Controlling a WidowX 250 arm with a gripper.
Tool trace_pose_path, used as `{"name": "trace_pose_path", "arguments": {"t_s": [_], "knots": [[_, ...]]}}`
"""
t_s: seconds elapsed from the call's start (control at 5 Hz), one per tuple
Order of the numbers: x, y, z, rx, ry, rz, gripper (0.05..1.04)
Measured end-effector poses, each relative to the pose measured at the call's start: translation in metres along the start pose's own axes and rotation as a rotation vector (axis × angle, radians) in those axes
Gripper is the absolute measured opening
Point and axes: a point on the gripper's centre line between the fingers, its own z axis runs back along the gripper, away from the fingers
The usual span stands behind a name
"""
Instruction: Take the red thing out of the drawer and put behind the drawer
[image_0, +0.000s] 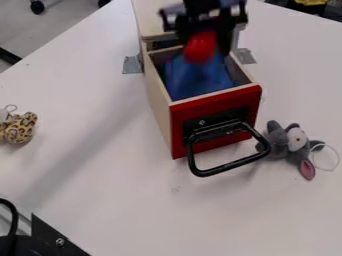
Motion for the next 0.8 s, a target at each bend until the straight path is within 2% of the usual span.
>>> {"name": "trace_pose_path", "arguments": {"t_s": [0.2, 0.4, 0.6, 0.8], "knots": [[0.002, -0.007, 0.024, -0.003, 0.060, -0.016, 0.605], [-0.001, -0.005, 0.033, 0.025, 0.113, -0.029, 0.605], [-0.004, 0.013, 0.036, 0.106, 0.145, -0.001, 0.604], [-0.009, 0.036, 0.035, 0.154, 0.120, 0.084, 0.604]]}}
